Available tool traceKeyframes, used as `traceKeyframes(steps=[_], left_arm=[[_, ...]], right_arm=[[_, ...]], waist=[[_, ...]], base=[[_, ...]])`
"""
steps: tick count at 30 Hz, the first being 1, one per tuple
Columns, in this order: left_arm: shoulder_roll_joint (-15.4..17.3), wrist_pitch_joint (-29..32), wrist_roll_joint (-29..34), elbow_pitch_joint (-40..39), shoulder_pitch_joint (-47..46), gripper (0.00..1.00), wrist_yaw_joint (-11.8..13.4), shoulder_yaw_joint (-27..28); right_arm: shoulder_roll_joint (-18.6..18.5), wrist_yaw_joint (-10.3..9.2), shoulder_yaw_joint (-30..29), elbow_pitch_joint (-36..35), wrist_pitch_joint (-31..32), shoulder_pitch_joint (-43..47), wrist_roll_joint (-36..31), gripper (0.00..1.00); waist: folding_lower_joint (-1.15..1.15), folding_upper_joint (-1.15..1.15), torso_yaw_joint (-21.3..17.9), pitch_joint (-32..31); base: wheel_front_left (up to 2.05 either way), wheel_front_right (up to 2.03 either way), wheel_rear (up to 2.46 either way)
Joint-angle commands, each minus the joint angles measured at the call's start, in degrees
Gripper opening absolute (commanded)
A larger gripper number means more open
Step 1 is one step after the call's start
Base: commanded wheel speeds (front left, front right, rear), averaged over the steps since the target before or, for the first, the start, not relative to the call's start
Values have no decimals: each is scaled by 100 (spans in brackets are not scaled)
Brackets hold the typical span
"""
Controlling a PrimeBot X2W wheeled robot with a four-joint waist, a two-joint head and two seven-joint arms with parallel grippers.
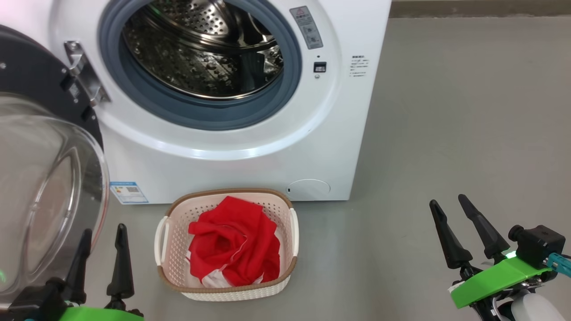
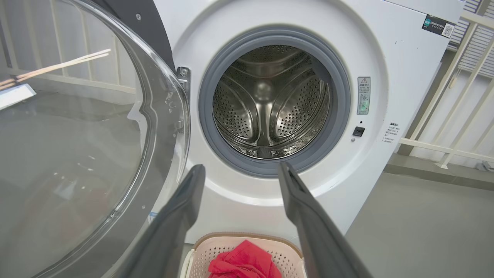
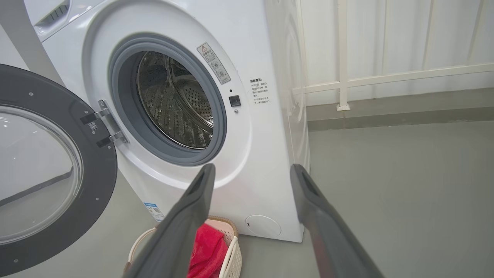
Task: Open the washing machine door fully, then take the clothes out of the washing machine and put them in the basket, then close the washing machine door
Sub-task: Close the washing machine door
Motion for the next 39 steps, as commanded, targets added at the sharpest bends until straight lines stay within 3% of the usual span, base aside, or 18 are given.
traceKeyframes(steps=[1, 39], left_arm=[[140, -59, 24, -112, -147, 100, 60, 176], [164, -36, 131, -100, -145, 100, 441, 85]], right_arm=[[-93, 9, 104, -118, -28, 15, 6, 100], [-123, 9, 273, -114, -28, 27, 25, 100]], waist=[[0, 0, 88, 2], [0, 0, 1730, -1]], base=[[0, 0, 0], [0, 0, 0]])
